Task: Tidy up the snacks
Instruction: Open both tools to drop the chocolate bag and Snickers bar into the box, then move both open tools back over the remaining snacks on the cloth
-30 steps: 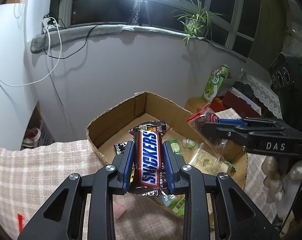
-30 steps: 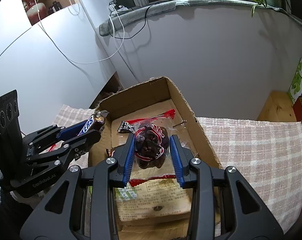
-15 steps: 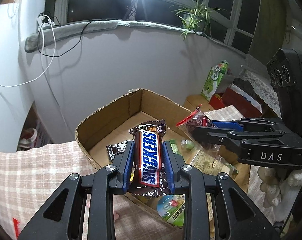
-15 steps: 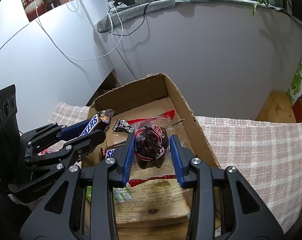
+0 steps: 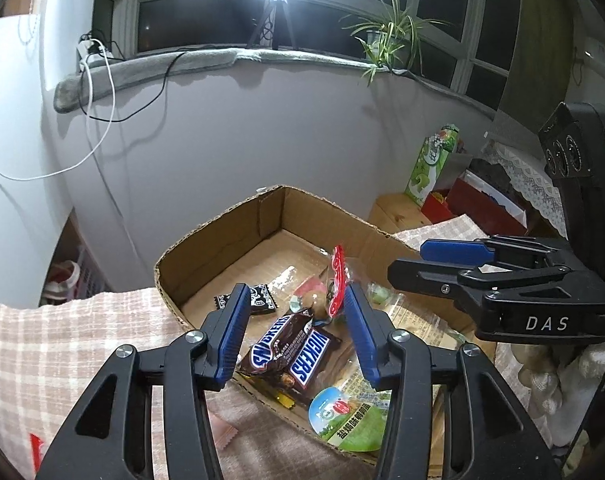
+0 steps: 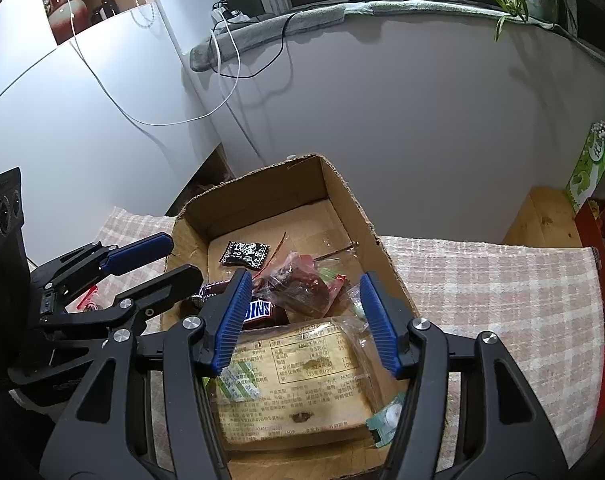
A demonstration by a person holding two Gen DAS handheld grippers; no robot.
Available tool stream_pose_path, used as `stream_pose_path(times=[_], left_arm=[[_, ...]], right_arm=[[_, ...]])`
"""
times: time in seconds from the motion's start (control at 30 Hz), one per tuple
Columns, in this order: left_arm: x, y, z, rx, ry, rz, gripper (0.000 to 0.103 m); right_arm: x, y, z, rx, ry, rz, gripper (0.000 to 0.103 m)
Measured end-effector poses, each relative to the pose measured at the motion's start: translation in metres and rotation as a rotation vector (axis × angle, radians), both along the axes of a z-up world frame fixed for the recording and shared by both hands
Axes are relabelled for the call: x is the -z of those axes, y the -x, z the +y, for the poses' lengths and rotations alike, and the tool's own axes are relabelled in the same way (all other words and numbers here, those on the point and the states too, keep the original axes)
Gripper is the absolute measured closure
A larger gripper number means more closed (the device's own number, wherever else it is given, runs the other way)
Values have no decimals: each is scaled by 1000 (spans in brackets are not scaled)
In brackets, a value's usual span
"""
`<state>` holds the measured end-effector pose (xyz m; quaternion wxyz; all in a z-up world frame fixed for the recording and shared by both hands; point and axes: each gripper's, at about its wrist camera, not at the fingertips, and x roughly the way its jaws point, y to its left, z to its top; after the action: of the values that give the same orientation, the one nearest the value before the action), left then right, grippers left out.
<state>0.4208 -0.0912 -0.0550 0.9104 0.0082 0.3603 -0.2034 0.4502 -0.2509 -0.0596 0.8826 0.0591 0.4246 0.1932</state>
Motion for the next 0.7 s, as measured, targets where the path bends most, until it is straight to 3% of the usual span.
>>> stream_pose_path(times=[0.1, 0.7], left_arm=[[-2, 2, 0, 2, 2, -2, 56], [-29, 45, 14, -15, -1, -74, 48]], right_arm=[[-3, 3, 0, 7, 8, -10, 34], [-29, 43, 18, 1, 30, -47, 32]])
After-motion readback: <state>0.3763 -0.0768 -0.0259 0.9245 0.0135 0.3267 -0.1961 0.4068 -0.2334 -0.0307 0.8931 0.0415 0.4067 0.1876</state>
